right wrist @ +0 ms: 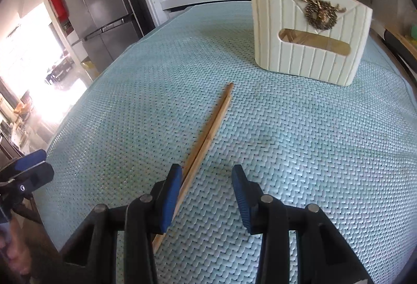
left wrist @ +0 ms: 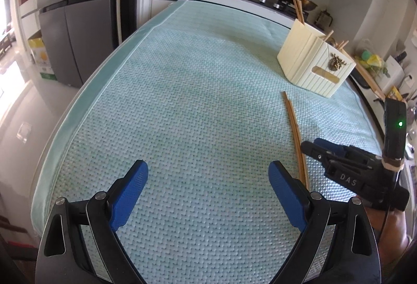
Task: Organize utensils
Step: 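Move both open grippers back toward the last two chopsticks on the towel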
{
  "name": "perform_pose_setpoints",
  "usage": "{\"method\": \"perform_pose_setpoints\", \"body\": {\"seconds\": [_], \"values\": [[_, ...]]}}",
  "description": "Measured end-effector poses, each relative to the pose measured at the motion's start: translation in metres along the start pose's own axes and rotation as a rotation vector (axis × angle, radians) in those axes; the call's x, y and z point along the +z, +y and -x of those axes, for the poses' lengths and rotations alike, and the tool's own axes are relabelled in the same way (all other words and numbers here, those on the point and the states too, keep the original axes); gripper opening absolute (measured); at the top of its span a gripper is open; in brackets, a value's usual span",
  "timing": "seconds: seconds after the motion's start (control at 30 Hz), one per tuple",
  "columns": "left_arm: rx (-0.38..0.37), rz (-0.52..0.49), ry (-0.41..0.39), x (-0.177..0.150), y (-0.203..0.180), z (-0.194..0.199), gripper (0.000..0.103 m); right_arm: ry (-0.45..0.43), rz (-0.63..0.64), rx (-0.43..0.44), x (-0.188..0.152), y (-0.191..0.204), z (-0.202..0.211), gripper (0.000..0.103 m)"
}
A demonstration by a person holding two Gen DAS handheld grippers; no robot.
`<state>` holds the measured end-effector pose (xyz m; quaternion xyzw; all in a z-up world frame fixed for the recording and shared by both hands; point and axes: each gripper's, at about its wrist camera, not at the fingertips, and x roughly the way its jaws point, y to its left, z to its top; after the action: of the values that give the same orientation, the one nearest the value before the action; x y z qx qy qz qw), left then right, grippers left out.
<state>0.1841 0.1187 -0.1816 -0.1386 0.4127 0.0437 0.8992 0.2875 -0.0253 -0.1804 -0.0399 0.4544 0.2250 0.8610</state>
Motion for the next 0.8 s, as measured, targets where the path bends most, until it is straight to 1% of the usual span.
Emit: {"method": "perform_pose_setpoints", "body": {"seconds": [0.07, 0.1, 0.13, 0.17, 0.2, 0.27, 0.37, 0.5, 0.57, 0.63, 0.73, 0.8], "values": [[-0.002, 0.009, 0.005, 0.001, 0.002, -0.002, 0.094, 0.005, 0.061, -0.065, 0.0, 0.012, -0.005, 0.036], [-0.006, 0.013, 0.005, 0.001, 0.003, -0.002, 0.094, 0.001, 0.08, -0.082, -0.001, 0.016, -0.005, 0.033], [-0.01, 0.015, 0.003, 0.001, 0.003, -0.002, 0.094, -0.004, 0.096, -0.102, -0.002, 0.019, -0.004, 0.027], [-0.013, 0.015, 0.002, 0.001, 0.003, -0.002, 0.094, -0.003, 0.104, -0.118, -0.003, 0.02, -0.004, 0.018], [-0.015, 0.014, 0.0, 0.001, 0.003, -0.002, 0.094, 0.007, 0.097, -0.122, -0.004, 0.02, -0.005, 0.012], [-0.019, 0.013, 0.0, 0.0, 0.002, -0.003, 0.094, 0.002, 0.066, -0.091, -0.008, 0.015, -0.003, 0.011], [-0.025, 0.011, 0.012, -0.002, 0.0, -0.007, 0.094, -0.004, 0.082, -0.115, -0.014, 0.012, 0.002, 0.01], [-0.031, -0.009, 0.02, -0.006, -0.005, -0.009, 0.094, -0.021, 0.047, -0.157, -0.023, -0.005, 0.014, 0.007], [-0.024, -0.028, 0.018, -0.008, -0.009, -0.008, 0.094, -0.027, 0.025, -0.197, -0.03, -0.02, 0.023, 0.007], [-0.019, -0.043, 0.019, -0.01, -0.013, -0.008, 0.094, -0.014, -0.017, -0.223, -0.039, -0.04, 0.029, 0.007], [-0.03, -0.054, 0.029, -0.011, -0.018, -0.011, 0.094, -0.012, -0.069, -0.287, -0.052, -0.069, 0.042, 0.007], [-0.036, -0.069, 0.036, -0.012, -0.023, -0.012, 0.094, -0.01, -0.101, -0.302, -0.058, -0.085, 0.051, 0.007]]}}
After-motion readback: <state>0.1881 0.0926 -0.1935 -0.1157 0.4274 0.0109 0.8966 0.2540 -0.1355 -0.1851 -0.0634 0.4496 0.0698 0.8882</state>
